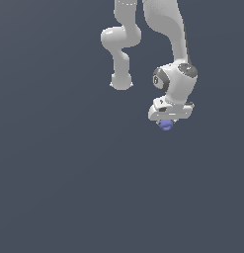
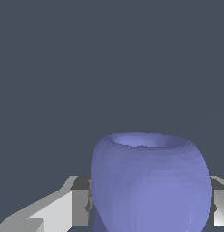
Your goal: Pick up the object and move it to a goal position.
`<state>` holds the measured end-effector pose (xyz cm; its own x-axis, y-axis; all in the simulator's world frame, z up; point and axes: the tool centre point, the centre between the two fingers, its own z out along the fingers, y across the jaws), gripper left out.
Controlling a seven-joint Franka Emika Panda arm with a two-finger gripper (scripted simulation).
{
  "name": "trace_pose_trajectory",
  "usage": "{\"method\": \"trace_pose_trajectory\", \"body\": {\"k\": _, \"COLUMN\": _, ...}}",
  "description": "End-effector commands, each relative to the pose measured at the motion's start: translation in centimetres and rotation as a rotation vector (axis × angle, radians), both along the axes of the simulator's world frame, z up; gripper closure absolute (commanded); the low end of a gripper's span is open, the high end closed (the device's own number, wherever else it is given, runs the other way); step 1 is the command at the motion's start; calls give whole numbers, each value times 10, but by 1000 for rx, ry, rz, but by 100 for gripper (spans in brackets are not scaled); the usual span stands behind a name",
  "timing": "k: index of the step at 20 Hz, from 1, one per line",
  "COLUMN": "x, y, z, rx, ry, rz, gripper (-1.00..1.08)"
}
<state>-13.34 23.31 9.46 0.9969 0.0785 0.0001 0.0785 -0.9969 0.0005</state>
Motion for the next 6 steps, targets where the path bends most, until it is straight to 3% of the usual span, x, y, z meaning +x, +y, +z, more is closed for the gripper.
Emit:
{"method": "trace_pose_trajectory", "body": {"k": 1, "x": -5, "y": 9, "z": 2, "rx": 0, "ry": 0, "rz": -2, "gripper": 108}}
{"method": "trace_pose_trajectory", "body": {"k": 6, "x": -8, "y": 16, "z": 3, "rx": 0, "ry": 0, "rz": -2, "gripper": 108}}
